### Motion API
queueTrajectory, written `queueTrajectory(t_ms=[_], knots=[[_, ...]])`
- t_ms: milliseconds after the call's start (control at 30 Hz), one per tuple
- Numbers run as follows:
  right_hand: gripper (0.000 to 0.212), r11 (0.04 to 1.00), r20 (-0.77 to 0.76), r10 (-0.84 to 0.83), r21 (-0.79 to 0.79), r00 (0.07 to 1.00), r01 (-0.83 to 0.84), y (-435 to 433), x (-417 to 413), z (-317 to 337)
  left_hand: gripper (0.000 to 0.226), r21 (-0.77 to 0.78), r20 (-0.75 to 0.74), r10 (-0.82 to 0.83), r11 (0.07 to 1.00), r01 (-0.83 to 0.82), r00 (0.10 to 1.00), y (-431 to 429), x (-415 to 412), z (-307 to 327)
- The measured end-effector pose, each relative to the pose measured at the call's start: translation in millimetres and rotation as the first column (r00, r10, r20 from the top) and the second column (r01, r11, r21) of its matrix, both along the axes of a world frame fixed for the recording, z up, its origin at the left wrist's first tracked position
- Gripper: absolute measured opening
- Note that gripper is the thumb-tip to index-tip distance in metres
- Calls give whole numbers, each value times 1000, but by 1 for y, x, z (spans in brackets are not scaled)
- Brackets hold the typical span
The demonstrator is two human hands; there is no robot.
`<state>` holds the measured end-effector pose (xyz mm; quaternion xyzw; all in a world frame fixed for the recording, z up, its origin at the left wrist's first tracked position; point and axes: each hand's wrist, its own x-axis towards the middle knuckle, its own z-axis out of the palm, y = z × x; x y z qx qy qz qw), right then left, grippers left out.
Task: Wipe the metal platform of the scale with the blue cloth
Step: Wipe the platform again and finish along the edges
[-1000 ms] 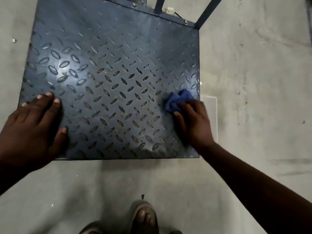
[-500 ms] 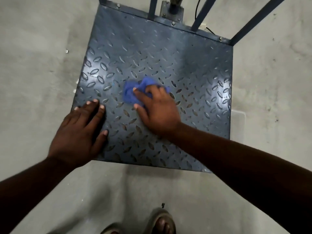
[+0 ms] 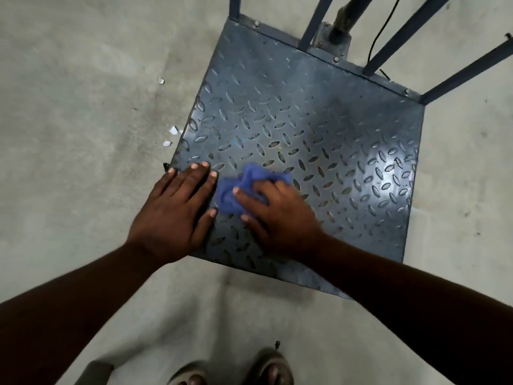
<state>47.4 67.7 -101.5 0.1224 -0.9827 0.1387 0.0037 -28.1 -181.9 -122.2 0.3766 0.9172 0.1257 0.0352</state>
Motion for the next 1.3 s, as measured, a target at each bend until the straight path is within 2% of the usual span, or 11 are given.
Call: queueTrajectory(t_ms=[67,267,467,600,700,800,867,967,1067,1167,1300], knots=[[48,994,46,108,-20,993,-108,-7,22,-1,72,-1,12,6,1000,-6,1000,-2,0,2],[44,999,12,34,-33,999,-34,-24,24,0,72,-3,43,23,1000,-23,999,0,0,4],[48,908,70,418,-64,906,-414,-24,36,6,65,12,43,47,999,-48,998,-1,2,4],[47,997,23,82,-3,996,-82,0,0,0,59,115,131,133,982,-148,982,-2,-1,1],[43,986,-15,-165,-3,986,165,-18,-8,3,56,212,248,293,914,-347,924,-1,-6,1],[45,984,40,152,-104,988,-147,-50,24,4,55,196,331,374,871,-451,866,2,-8,0],[52,901,87,428,-115,900,-418,-57,46,6,55,195,341,372,870,-452,863,1,-10,-1],[48,853,104,520,-104,848,-511,-45,44,6,56,194,333,360,878,-437,872,0,-9,-2],[46,894,73,446,-96,892,-439,-39,25,3,56,162,333,381,878,-451,862,1,-8,-3],[43,988,1,135,-80,991,-135,-23,-5,1,56,145,355,395,872,-467,848,3,-9,-2],[44,972,-5,-231,-51,973,231,-8,-47,5,56,168,370,365,878,-448,854,1,-10,-5]])
